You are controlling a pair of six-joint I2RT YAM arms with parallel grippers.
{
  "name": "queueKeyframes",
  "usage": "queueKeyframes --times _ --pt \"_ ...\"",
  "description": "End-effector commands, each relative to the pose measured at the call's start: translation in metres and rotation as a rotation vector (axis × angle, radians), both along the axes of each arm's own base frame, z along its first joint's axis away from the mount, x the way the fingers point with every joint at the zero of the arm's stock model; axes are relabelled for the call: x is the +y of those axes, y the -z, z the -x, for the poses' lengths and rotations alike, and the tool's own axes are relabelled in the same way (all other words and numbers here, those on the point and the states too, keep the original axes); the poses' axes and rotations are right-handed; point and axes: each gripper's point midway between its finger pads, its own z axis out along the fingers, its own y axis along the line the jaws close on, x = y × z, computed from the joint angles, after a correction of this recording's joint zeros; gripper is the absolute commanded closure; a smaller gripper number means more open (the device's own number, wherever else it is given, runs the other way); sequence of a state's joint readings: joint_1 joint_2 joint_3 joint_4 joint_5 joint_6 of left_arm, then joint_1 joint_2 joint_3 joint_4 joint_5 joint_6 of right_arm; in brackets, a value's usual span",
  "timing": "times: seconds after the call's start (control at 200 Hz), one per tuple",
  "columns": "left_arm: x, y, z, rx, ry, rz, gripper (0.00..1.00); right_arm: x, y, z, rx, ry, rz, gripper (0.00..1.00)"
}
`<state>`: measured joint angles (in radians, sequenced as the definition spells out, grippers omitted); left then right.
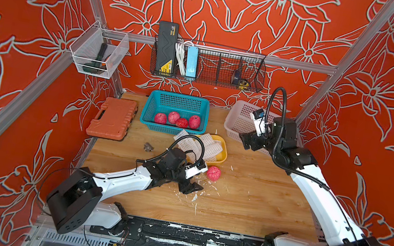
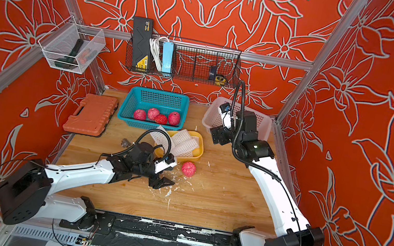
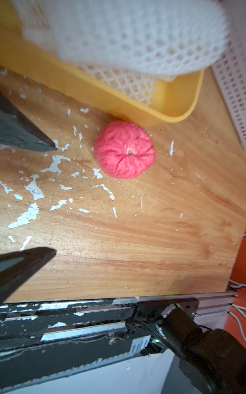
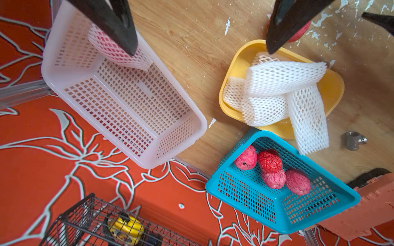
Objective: Remove foam nets from apples
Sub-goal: Pick up the apple from the center of the board.
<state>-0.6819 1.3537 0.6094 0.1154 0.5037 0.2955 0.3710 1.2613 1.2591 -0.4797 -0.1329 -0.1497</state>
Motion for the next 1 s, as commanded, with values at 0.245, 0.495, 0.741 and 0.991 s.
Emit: queueKeyframes --times 0.245,0.495,0.741,0.991 --pt "-0.046 0.029 -0.045 -0.103 0.014 -0.047 0.2 -0.025 0.032 0.007 0.061 0.056 0.057 0.04" --pt "-0.058 0.045 -0.076 -0.128 -0.082 -0.084 0.19 -0.029 0.038 -0.002 0.066 0.056 0.068 0.04" --pt "-0.079 0.048 -0.087 -0.118 -0.095 -0.059 0.14 -0.026 0.039 -0.01 0.07 0.041 0.065 0.04" --pt "-0.098 0.043 -0.09 -0.113 -0.088 -0.012 0.1 -0.022 0.042 -0.012 0.07 0.021 0.045 0.04"
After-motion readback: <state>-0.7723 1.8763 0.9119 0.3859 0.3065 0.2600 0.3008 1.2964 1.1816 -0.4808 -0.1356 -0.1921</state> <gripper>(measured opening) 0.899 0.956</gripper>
